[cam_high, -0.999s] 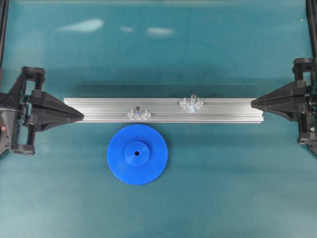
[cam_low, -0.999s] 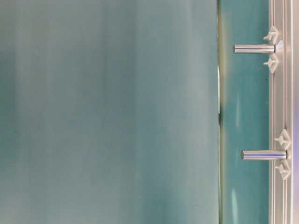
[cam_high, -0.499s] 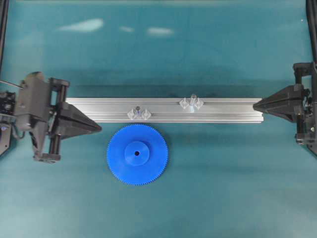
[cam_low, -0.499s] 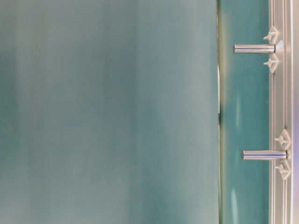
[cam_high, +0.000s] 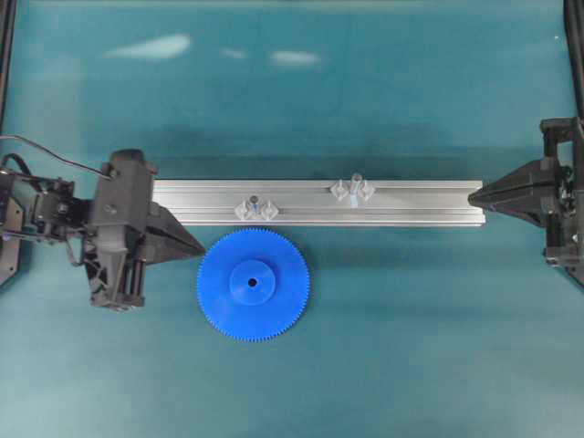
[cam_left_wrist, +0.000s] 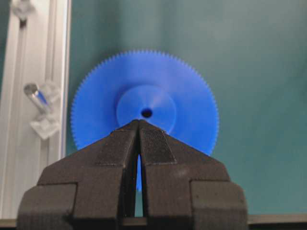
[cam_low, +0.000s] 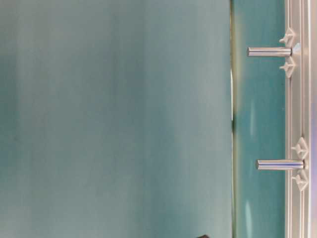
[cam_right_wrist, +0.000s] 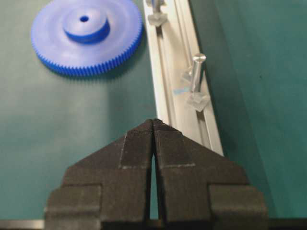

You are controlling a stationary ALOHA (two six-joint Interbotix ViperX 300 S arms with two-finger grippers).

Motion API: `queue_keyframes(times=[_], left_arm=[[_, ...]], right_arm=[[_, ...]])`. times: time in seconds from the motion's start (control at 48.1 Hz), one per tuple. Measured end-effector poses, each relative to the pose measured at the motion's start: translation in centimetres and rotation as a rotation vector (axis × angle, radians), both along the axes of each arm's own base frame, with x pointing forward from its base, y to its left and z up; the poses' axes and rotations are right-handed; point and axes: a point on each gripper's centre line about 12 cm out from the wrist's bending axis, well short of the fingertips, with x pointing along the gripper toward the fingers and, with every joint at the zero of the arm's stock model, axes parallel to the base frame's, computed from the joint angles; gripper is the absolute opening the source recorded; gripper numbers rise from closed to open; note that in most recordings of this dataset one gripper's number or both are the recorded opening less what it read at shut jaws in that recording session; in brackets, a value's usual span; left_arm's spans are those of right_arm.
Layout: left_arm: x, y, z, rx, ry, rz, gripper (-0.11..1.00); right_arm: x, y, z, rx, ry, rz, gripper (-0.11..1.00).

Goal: Insert the large gear onto the shaft.
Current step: 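Move the left gripper over the blue gear's hub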

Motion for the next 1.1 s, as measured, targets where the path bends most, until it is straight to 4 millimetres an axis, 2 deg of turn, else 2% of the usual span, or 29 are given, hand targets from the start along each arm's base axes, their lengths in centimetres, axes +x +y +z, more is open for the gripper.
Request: queue_keyframes(times=[0.77, 1.103], left_arm=[[5.7, -0.8, -3.5, 0.004, 0.237, 0.021, 0.00], [7.3, -1.5, -4.9, 0.007, 0.308, 0.018, 0.00]], right_arm=[[-0.1, 0.0, 0.2, -0.002, -0.014, -0.001, 0.03], [-0.4, 0.0, 0.0, -0.001, -0.012, -0.003, 0.03]])
